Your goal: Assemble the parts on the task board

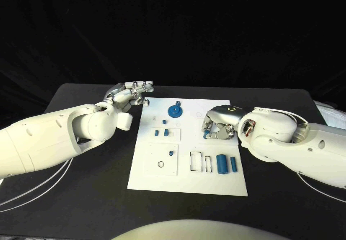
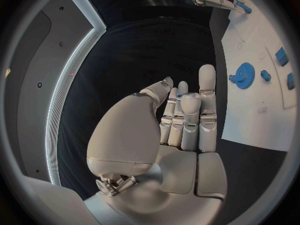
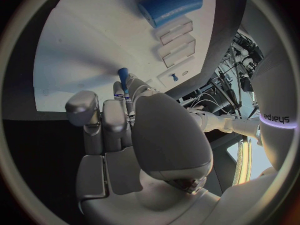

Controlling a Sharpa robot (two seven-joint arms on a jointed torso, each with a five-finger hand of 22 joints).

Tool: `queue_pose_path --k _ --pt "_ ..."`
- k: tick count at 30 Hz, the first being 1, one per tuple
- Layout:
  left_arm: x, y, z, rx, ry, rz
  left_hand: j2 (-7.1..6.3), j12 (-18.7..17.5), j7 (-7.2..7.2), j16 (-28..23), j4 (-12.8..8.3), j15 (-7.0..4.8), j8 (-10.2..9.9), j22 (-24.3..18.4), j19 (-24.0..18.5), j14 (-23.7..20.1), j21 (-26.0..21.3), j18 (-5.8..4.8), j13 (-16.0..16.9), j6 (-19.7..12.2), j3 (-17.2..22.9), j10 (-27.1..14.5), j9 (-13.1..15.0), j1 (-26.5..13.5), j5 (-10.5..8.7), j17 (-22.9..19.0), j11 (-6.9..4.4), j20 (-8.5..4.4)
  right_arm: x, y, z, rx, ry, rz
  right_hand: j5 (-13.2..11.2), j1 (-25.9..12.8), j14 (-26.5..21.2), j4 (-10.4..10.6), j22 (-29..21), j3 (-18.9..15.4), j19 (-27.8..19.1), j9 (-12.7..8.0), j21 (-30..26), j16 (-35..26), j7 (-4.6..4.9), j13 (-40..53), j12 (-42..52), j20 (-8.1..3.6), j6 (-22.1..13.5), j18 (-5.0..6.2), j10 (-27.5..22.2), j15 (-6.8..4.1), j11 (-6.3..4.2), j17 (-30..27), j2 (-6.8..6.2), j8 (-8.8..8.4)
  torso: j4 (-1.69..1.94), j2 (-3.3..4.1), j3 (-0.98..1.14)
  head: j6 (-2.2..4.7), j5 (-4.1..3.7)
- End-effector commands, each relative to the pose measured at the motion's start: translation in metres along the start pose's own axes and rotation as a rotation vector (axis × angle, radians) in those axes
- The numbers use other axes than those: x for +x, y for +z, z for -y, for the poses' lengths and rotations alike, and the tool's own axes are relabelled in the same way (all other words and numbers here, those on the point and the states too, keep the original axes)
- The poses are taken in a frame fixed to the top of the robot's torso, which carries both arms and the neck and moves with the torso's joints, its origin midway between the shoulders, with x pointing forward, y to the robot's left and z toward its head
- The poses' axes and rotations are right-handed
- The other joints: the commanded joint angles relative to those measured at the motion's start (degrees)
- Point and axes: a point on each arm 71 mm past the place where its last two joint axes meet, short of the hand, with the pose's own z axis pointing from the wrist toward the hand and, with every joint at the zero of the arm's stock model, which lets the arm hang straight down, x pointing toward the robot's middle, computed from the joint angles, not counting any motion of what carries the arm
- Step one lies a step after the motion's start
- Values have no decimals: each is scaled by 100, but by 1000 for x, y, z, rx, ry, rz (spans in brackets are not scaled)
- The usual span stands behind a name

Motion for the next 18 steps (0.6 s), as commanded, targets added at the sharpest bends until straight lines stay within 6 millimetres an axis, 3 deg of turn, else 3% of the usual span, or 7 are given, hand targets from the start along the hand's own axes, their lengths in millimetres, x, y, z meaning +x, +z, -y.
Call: queue_pose_path --k 1,8,18 --pt "3 0 0 3 -5 -23 -17 32 -1 4 -19 7 3 -6 -37 -43 -38 96 -3 -33 -13 -43 -8 6 23 -6 -11 0 1 -1 -1 -7 -16 26 -40 85 136 -84 42 167 44 21 46 51 18 18 -45 0 56 -60 129 -45 -50 28 12 2 1 -5 -1 -4 4" --pt "2 0 0 2 -4 -22 -11 44 -2 10 -28 8 7 -7 -37 -45 -41 97 -3 -35 -8 -51 -6 10 25 -8 -13 2 -8 -9 -7 -38 21 120 -49 -127 117 -319 97 657 26 43 106 90 45 23 -182 9 88 -65 227 -35 -36 46 -126 -55 1 -8 1 1 10" --pt "2 1 0 2 -3 -21 -11 44 -2 10 -28 8 7 -7 -37 -45 -41 97 -3 -35 -8 -51 -6 10 25 -8 -13 2 -29 -23 -19 -80 63 215 -28 -289 109 -482 132 938 14 54 142 112 66 24 -235 12 91 -65 247 -29 -28 60 -218 -72 0 -5 0 10 28"
